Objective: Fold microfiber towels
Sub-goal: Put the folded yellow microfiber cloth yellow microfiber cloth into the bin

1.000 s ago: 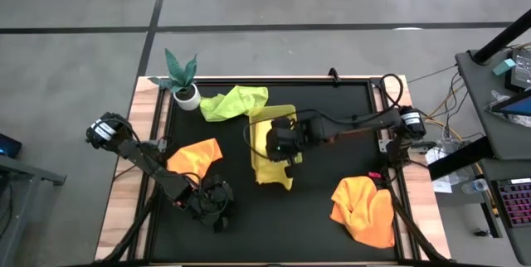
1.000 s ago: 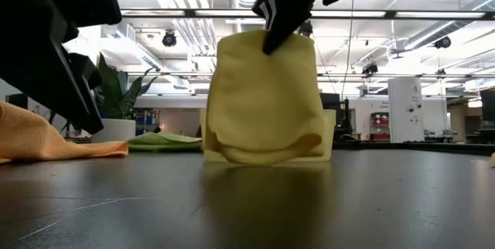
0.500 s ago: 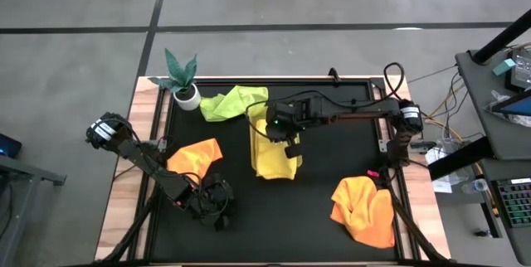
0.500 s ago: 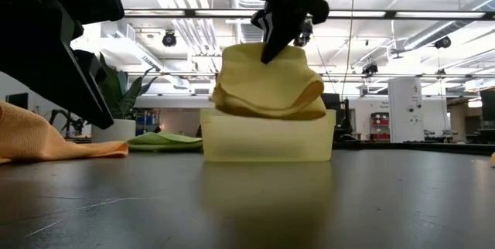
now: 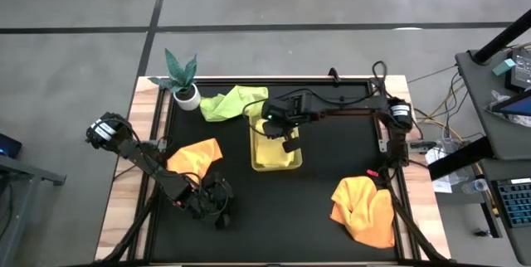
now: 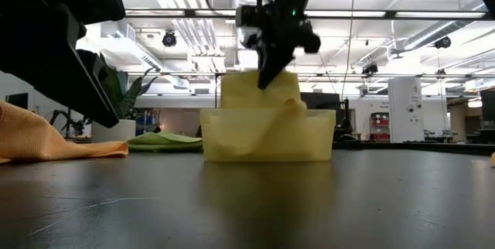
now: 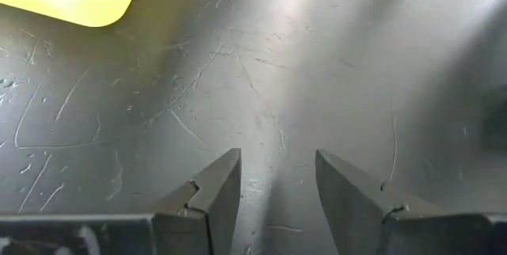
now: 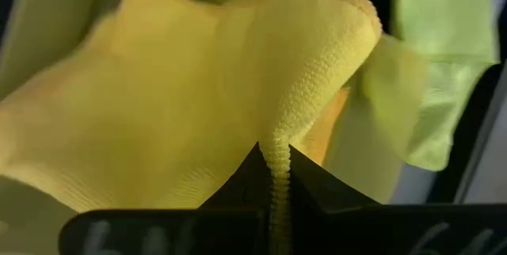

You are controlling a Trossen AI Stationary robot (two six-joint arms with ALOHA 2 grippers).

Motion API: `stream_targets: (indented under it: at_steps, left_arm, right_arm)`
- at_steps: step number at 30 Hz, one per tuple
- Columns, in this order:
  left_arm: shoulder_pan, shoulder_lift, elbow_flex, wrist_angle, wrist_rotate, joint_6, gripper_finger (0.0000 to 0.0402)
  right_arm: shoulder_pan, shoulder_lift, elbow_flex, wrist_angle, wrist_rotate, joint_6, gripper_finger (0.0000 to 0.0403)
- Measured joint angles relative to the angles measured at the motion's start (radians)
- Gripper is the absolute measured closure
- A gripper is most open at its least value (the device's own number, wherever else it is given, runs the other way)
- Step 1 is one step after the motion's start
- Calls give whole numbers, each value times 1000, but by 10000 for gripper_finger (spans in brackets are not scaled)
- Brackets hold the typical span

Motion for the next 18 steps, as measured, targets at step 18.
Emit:
stream_targets:
  at_steps: [18]
  left_arm:
    - [0,0,-8,-1,-30,-1,253]
  right_arm:
    - [-61,56,-1,71,28,-94,394]
